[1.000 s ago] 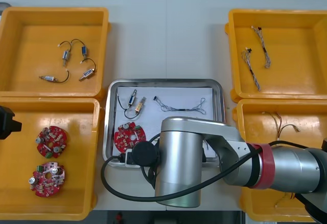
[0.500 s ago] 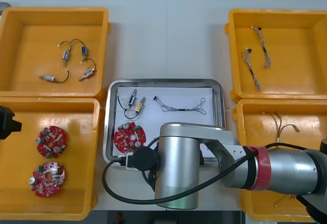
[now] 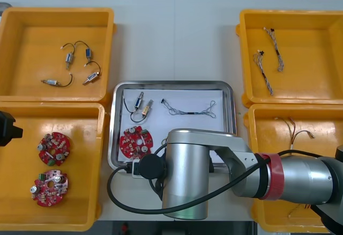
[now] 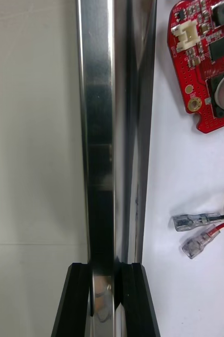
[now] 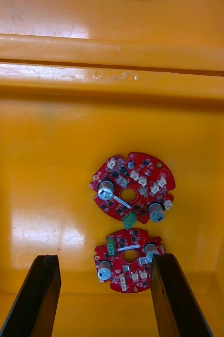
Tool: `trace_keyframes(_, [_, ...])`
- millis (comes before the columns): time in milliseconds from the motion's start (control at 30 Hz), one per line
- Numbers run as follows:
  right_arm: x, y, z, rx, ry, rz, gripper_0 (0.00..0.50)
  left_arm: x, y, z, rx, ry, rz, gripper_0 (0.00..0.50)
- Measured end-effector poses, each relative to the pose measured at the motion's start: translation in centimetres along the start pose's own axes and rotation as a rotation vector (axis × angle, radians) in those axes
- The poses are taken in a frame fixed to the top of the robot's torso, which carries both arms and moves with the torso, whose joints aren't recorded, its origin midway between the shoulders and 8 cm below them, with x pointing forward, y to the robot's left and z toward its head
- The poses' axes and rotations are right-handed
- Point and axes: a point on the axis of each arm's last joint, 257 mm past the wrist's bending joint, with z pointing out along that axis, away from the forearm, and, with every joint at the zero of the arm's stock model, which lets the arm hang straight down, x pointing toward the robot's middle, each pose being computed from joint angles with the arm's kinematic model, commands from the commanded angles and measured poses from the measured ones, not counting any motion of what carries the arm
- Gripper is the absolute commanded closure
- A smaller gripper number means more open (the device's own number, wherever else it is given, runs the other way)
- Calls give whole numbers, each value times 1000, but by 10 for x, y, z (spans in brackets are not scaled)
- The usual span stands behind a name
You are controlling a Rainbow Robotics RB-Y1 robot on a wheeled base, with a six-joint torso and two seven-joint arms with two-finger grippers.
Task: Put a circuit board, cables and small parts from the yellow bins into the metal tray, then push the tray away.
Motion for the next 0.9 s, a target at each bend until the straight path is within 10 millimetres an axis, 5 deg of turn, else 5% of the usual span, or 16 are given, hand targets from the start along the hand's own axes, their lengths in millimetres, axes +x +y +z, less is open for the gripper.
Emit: trace_keyframes(900, [-9, -59, -13, 115, -6, -16, 500, 0, 0, 0, 0, 0, 0, 0])
